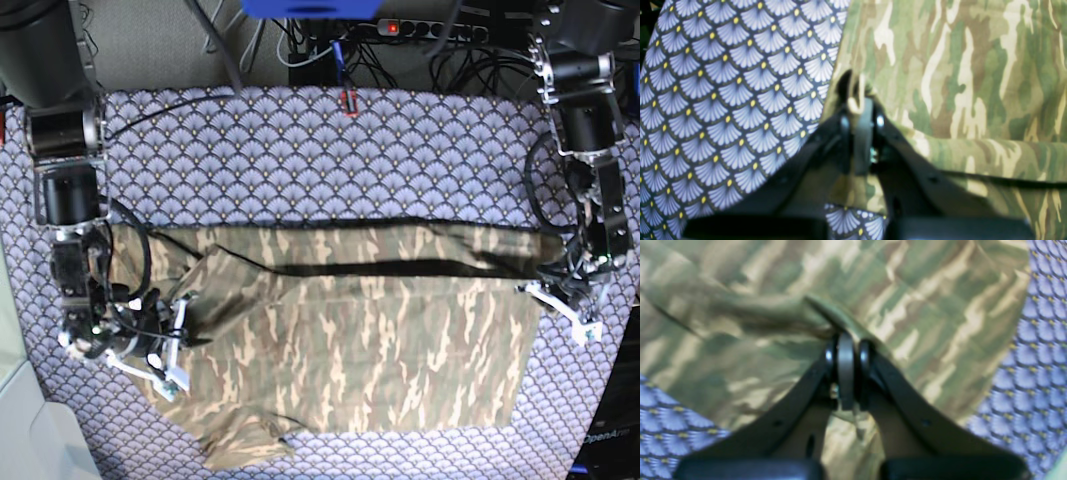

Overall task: Fold the T-shirt properly
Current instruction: 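Lay the lifted collar edge down across the shirt body with both grippers, then open both grippers and release the folded edge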

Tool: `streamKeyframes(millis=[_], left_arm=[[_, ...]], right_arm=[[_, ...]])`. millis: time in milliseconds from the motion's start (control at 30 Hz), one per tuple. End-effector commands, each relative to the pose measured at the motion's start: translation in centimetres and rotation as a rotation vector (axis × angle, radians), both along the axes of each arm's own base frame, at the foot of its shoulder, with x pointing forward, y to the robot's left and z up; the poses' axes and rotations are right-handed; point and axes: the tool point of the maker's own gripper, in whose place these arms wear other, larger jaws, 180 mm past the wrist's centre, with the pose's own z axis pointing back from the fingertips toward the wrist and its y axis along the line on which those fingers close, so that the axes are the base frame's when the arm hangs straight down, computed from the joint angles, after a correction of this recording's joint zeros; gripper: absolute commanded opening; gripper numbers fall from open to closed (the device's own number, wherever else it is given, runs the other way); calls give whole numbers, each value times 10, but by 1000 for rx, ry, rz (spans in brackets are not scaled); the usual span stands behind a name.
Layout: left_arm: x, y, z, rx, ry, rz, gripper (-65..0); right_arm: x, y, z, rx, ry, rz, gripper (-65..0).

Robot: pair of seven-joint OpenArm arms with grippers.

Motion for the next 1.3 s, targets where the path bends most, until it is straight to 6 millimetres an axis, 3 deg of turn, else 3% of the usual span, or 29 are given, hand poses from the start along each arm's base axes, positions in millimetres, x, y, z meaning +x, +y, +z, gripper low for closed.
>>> streamKeyframes(millis=[0, 433, 600, 667, 733, 967, 1167, 1267], left_arm=[[14, 10, 26, 30, -69, 5, -641], [14, 9, 26, 28, -69, 5, -641], [13, 9, 26, 28, -68, 5, -640], [14, 9, 26, 28, -67, 4, -638], [13, 9, 25, 28, -66, 4, -598], [13, 7, 34, 42, -88, -8, -304], [8, 0, 51, 76, -137, -37, -279], [-1, -1, 45, 78, -124, -42, -279]], right_arm=[[19, 4, 28, 12, -81, 7, -650], [35, 0, 51, -19, -129, 6, -650], [32, 1, 46, -20, -119, 7, -648], [31, 1, 45, -20, -116, 7, -618], [27, 1, 39, -21, -105, 9, -571], [23, 5, 32, -39, -88, 33, -450], [23, 1, 33, -47, -84, 22, -440], [17, -19, 28, -96, -46, -4, -440]])
